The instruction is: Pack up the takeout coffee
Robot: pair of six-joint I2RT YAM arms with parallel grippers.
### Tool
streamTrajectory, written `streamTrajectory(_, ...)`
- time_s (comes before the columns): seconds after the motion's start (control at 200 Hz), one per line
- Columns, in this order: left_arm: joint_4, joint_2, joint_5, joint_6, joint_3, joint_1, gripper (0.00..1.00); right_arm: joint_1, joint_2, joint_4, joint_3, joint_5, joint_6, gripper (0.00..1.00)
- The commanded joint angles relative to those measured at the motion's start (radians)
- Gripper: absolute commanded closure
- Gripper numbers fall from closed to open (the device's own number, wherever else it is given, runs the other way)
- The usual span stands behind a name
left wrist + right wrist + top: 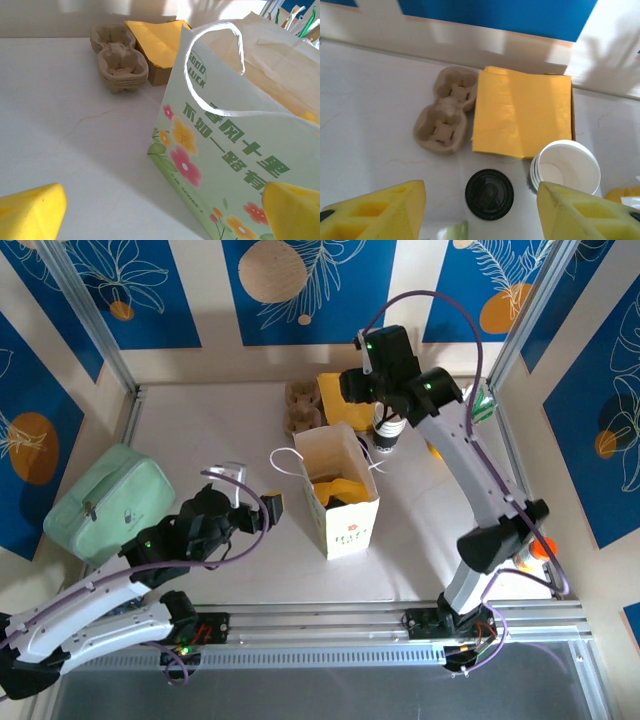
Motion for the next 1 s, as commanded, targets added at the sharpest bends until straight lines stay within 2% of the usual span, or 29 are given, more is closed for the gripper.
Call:
streamTrajectory(0.0, 0.053, 0.028, 0.021, 0.0, 0.022, 0.007, 0.01, -0.045, 0.089, 0.019, 0.099, -0.025, -0.022, 0.38)
streamTrajectory(0.045, 0.054, 0.044, 0.024, 0.008, 0.03, 0.008, 0.0, -0.071, 0.139, 0.007, 0.144, -0.013, -0.005, 0.36)
streamTrajectory(0.12, 0.046, 0.068, 0.022, 0.028, 0.051, 0.009, 0.0, -0.122, 0.248, -0.072, 0.28, -0.061, 0.033, 0.37)
streamTrajectory(0.36, 0.052, 0.083, 0.012, 0.063, 0.067, 0.009, 0.0, -0.19, 0.526, -0.162, 0.584, -0.11, 0.037, 0.32)
streamTrajectory(0.63, 0.037, 0.087, 0.006, 0.081, 0.073, 0.01, 0.0, -0.224, 0.662, -0.036, 0.599, -0.135, -0.002, 0.29)
streamTrajectory(0.995, 0.019, 0.103, -0.01, 0.101, 0.092, 0.009, 0.0, -0.244, 0.787, 0.07, 0.629, -0.139, -0.015, 0.3)
